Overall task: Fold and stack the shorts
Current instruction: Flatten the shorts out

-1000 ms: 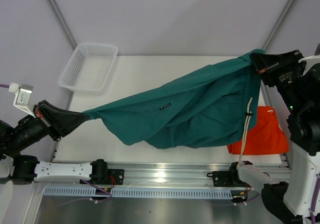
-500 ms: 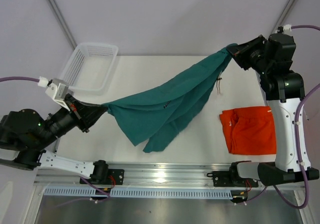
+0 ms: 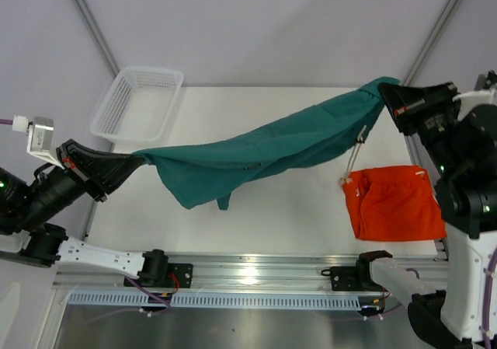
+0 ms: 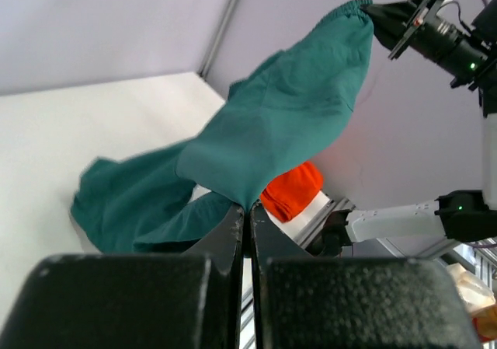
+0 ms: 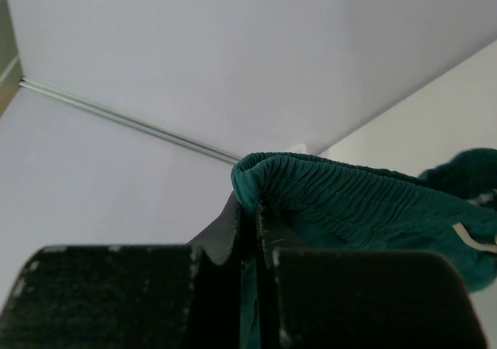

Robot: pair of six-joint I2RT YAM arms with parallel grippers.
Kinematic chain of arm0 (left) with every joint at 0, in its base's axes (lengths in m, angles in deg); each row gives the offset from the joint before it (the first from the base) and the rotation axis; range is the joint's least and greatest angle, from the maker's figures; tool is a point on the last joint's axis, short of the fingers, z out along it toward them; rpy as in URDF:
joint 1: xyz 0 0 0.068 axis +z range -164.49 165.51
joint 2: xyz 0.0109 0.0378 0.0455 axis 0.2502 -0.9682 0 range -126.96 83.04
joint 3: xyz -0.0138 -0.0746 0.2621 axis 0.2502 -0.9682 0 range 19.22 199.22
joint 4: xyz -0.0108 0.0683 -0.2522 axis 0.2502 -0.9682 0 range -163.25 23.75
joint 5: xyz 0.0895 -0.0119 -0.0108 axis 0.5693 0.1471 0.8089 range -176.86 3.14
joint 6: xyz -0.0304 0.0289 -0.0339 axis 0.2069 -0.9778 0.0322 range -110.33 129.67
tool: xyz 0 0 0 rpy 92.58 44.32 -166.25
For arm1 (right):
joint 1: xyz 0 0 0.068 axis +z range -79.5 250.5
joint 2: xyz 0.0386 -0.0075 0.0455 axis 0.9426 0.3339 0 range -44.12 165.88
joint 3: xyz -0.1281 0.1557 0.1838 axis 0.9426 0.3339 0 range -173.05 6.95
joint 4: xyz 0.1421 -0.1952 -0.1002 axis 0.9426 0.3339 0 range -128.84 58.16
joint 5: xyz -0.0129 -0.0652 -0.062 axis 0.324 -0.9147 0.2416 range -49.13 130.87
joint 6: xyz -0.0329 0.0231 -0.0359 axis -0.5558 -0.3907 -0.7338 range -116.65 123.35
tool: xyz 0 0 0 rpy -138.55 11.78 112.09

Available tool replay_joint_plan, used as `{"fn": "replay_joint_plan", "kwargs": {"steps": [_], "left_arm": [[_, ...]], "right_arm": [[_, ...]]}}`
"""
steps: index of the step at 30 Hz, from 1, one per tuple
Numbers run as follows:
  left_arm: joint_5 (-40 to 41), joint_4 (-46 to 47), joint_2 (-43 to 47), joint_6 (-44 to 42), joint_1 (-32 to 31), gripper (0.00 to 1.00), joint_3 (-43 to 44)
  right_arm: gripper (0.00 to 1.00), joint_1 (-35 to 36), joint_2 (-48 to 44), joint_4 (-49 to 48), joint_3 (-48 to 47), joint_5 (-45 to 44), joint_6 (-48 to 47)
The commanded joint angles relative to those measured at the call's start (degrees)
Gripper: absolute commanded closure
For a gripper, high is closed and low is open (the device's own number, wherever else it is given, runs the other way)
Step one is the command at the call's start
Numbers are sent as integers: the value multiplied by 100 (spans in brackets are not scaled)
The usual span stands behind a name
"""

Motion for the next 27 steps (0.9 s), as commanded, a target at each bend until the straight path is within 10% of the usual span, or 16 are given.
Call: {"fn": "replay_joint_plan", "kwargs": {"steps": [1,10,19,22,27], "left_arm": [[-622,663,-156,-556,-20,100,-69],[-247,1137,-534,-1154,-20,100,317],[2355,2333,-165,-1858,-450,100,-753],[3038,3377,466,-2480,-1283,100,-1386],[3561,8600,1951,-6440,-3330,100,-3099]], "right_arm": [[100,6,-496,-185,173,-274,214],[100,6,-524,104,103,-318,152],[100,-12,583,149,243,-635,381],[100,14,856,-141,454,-477,503],[100,111,1023,-247,358,-722,495]]}}
